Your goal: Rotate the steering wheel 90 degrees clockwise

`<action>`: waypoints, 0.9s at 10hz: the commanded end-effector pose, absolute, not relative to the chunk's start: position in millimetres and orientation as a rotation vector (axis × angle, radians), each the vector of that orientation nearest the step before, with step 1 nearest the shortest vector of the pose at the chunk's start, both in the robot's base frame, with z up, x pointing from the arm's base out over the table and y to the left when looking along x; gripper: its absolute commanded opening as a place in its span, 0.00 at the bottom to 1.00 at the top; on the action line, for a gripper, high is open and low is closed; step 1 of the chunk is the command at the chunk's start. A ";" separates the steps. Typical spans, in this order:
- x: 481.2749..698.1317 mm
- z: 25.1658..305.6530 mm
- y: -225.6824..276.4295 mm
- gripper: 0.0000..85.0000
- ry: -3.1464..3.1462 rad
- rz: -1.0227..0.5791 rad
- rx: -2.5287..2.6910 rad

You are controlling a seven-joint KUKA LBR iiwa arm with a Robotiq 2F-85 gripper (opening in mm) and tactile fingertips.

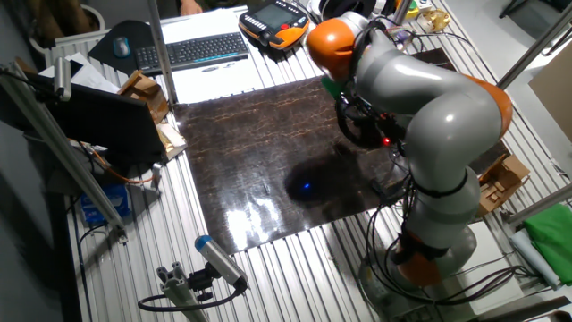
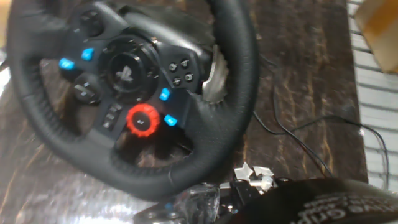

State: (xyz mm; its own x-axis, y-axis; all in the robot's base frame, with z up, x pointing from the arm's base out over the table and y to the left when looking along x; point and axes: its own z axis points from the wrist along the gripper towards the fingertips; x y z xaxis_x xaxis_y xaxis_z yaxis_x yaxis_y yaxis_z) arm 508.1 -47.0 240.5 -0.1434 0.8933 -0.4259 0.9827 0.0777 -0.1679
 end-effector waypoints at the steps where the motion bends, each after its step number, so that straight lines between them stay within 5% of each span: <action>1: 508.4 240.3 -46.9 0.01 1.846 -0.673 2.279; 9: 513.0 236.2 -48.4 0.01 2.012 -0.592 2.146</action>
